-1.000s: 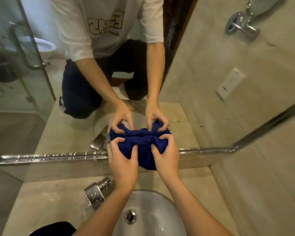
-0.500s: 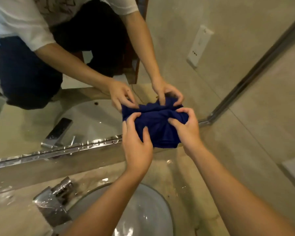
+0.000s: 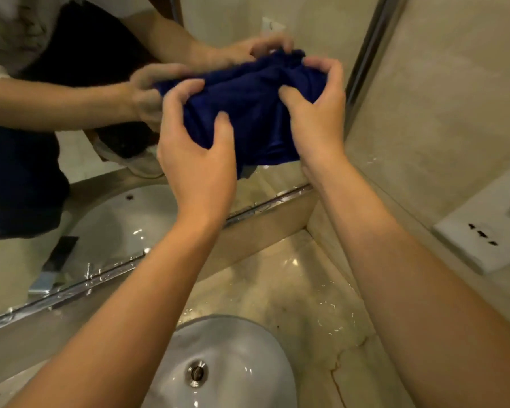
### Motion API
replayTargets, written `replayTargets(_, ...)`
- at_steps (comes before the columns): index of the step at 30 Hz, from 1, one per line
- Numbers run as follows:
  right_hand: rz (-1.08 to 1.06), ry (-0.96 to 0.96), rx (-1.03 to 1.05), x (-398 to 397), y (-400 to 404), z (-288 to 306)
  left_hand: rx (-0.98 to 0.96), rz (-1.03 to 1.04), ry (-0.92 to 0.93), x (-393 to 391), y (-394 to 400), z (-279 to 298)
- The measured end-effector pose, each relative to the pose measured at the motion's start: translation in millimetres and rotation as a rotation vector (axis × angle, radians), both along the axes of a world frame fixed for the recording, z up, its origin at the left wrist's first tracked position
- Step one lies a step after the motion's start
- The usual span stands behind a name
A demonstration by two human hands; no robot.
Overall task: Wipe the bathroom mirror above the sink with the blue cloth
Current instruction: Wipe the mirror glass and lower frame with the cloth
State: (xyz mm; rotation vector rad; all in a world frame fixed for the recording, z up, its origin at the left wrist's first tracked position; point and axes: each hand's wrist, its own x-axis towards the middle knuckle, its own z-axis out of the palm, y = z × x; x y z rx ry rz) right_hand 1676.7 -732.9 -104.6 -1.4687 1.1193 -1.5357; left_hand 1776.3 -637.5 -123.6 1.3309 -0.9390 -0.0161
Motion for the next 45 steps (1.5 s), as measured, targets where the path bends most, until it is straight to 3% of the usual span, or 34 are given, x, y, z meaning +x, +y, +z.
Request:
replayTargets(4, -0.014, 0.057, -0.045, 17.7, 10.5, -3.6, 0.024, -0.047, -0.124, 13.7, 12.7, -15.8)
replayTargets(11, 0.017, 0.185, 0.034, 21.1, 15.5, -31.4, 0.137, -0.086, -0.153, 26.2, 24.1, -45.5)
replayTargets(17, 0.003, 0.266, 0.351, 32.9, 39.2, -49.7, 0.327, -0.088, -0.078, 33.0, 45.8, -70.9)
replayTargets(21, 0.030, 0.290, 0.352, 54.9, 65.9, -34.6, 0.365, -0.069, 0.044, 51.3, 71.9, -65.8)
replayTargets(27, 0.043, 0.020, 0.234, 68.9, 85.6, 37.4, 0.088, -0.021, 0.087, 70.7, 81.5, 21.7)
replayTargets(32, 0.074, 0.059, 0.101, 87.8, 100.8, 82.3, 0.000, 0.008, 0.090, 88.4, 91.6, 62.0)
replayTargets(39, 0.057, -0.045, 0.187, 90.9, 101.9, 46.8, 0.068, -0.015, -0.135, 93.4, 95.9, 47.9)
replayTargets(45, 0.107, -0.173, 0.127, 82.6, 83.0, 35.1, 0.048, 0.108, -0.331, 86.6, 77.0, 64.9)
